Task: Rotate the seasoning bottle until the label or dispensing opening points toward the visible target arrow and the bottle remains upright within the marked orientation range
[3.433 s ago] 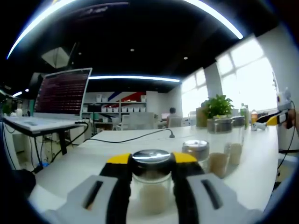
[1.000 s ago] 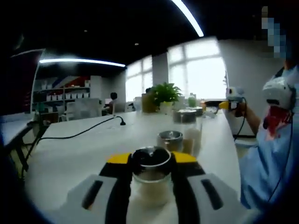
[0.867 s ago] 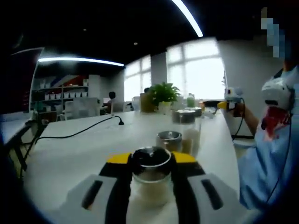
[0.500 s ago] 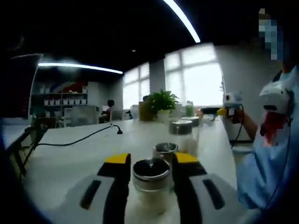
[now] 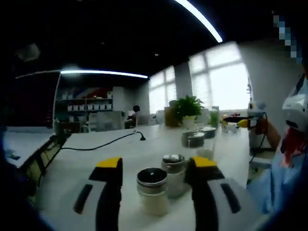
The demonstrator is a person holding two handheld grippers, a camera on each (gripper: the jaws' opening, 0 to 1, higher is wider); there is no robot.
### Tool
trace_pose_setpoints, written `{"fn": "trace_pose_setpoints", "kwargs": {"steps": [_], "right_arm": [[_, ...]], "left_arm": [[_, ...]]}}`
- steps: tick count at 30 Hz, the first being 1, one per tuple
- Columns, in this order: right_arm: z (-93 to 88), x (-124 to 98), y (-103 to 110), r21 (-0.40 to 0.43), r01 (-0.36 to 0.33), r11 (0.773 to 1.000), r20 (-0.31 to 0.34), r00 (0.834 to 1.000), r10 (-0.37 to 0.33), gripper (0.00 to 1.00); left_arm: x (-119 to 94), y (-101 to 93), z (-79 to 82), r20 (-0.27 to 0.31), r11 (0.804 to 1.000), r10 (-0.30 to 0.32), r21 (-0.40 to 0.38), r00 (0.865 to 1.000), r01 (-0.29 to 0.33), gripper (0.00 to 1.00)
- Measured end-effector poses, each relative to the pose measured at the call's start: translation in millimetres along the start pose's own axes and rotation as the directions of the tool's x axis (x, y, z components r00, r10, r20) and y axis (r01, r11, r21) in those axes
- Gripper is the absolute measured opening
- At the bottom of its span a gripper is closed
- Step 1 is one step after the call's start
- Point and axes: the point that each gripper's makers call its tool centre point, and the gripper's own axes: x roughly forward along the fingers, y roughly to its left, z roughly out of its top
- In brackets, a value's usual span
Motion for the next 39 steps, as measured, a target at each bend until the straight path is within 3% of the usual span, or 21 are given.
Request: {"fn": "trace_pose_setpoints", "kwargs": {"steps": [4, 8, 12, 15, 18, 19, 22, 32, 36, 39], "right_arm": [[1.2, -1.7, -2.1, -0.010, 0.008, 1.000, 0.003, 1.000, -0.008, 0.85], [-0.5, 0.6, -1.7, -0.013, 0.010, 1.000, -0.006, 1.000, -0.010, 0.85], [-1.8, 3.6, 1.8, -0.015, 0.004, 1.000, -0.014, 1.000, -0.004, 0.85], [-1.1, 4.8, 5.0, -0.021, -0.003, 1.000, -0.016, 1.000, 0.003, 0.85], [-0.3, 5.2, 5.6, -0.025, -0.002, 1.000, -0.014, 1.000, 0.002, 0.85], [-0.3, 5.3, 4.8, -0.023, 0.002, 1.000, -0.014, 1.000, -0.002, 0.85], [-0.9, 5.7, 2.7, -0.019, 0.009, 1.000, -0.018, 1.000, -0.010, 0.84], [4.0, 4.2, -2.8, -0.018, 0.031, 0.999, -0.005, 0.999, -0.031, 0.84], [4.3, 3.1, -3.9, -0.019, 0.034, 0.999, -0.002, 0.999, -0.034, 0.84], [4.0, 2.5, -6.3, -0.015, 0.040, 0.999, -0.003, 0.999, -0.040, 0.84]], "left_arm": [[-2.8, 10.4, 3.2, 0.006, 0.989, 0.133, 0.065, 0.991, -0.133, 0.59], [-8.9, 14.5, 7.7, 0.044, 0.968, 0.248, 0.010, 0.968, -0.249, 0.59], [-15.4, 16.5, 1.9, 0.070, 0.935, 0.354, -0.067, 0.933, -0.349, 0.59], [-17.4, 26.2, 0.6, 0.059, 0.899, 0.437, 0.009, 0.898, -0.438, 0.58], [-16.8, 23.0, 0.0, 0.063, 0.886, 0.461, 0.020, 0.885, -0.463, 0.58], [-19.5, 27.1, -0.3, 0.067, 0.866, 0.499, 0.006, 0.864, -0.500, 0.58], [-20.4, 31.0, -6.2, 0.057, 0.832, 0.552, 0.027, 0.832, -0.554, 0.58], [-2.2, 15.1, -17.8, 0.042, 0.847, 0.530, 0.022, 0.847, -0.531, 0.52], [0.2, 14.4, -21.6, 0.037, 0.842, 0.537, 0.027, 0.843, -0.538, 0.49], [0.0, 15.7, -23.2, 0.040, 0.830, 0.556, 0.027, 0.830, -0.557, 0.46]]}}
